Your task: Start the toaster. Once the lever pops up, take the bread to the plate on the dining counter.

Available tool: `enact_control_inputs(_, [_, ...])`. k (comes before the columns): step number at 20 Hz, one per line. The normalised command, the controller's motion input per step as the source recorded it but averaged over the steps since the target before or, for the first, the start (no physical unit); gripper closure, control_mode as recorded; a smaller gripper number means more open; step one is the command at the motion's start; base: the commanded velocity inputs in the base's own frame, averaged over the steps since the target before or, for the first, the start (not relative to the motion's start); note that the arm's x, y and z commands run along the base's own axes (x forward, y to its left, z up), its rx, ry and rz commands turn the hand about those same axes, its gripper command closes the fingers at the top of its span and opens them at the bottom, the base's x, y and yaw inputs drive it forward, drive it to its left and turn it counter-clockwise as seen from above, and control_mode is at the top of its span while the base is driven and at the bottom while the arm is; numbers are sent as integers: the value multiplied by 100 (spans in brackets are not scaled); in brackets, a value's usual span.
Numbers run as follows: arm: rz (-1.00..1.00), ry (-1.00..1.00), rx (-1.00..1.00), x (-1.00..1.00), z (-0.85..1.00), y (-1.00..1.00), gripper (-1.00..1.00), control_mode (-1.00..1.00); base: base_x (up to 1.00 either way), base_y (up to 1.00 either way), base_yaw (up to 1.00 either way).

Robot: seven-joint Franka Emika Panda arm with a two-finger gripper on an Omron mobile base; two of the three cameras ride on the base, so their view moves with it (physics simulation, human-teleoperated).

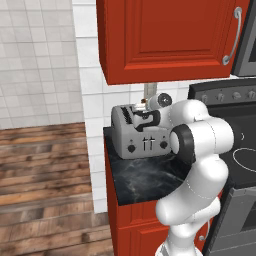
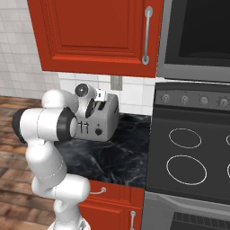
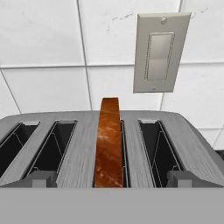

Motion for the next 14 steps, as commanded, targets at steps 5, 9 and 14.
enact_control_inputs(5, [0, 0, 0, 0, 0, 0, -100, -100, 0, 0, 0])
enact_control_inputs(9, [0, 0, 0, 0, 0, 0, 100, -100, 0, 0, 0])
enact_control_inputs(14, [0, 0, 0, 0, 0, 0, 100, -100, 0, 0, 0])
